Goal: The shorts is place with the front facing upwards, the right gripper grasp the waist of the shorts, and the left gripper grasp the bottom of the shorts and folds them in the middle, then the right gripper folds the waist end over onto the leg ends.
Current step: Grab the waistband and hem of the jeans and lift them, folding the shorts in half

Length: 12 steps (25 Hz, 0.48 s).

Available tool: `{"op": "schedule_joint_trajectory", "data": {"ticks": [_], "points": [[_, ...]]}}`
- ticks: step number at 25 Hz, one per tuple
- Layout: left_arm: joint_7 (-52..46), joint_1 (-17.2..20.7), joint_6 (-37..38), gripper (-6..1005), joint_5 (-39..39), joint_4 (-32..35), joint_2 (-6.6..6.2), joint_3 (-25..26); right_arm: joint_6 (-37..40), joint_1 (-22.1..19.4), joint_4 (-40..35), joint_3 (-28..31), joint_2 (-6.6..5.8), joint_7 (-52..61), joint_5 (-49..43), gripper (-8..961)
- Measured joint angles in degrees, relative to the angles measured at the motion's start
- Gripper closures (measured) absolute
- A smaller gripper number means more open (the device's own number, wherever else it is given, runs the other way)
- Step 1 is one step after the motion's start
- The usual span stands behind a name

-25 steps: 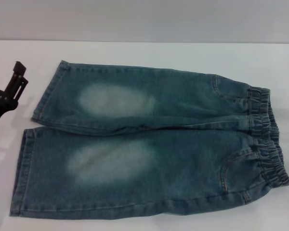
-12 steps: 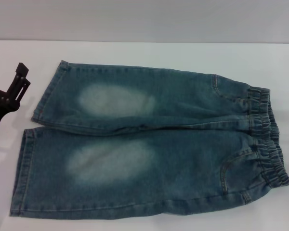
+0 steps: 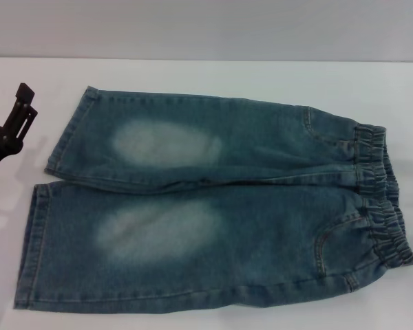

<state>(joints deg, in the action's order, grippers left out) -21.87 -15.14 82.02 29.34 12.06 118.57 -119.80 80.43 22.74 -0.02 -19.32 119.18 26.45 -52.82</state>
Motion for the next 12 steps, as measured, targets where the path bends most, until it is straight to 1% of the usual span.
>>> {"op": "schedule_joint_trajectory", "data": {"ticks": [12], "points": [[-1.8,-0.1,0.2,189,0.1,0.1,0.08,0.7,0.5,0.6,-1.0,0.0,-0.08,0.0,0.0,303]]}}
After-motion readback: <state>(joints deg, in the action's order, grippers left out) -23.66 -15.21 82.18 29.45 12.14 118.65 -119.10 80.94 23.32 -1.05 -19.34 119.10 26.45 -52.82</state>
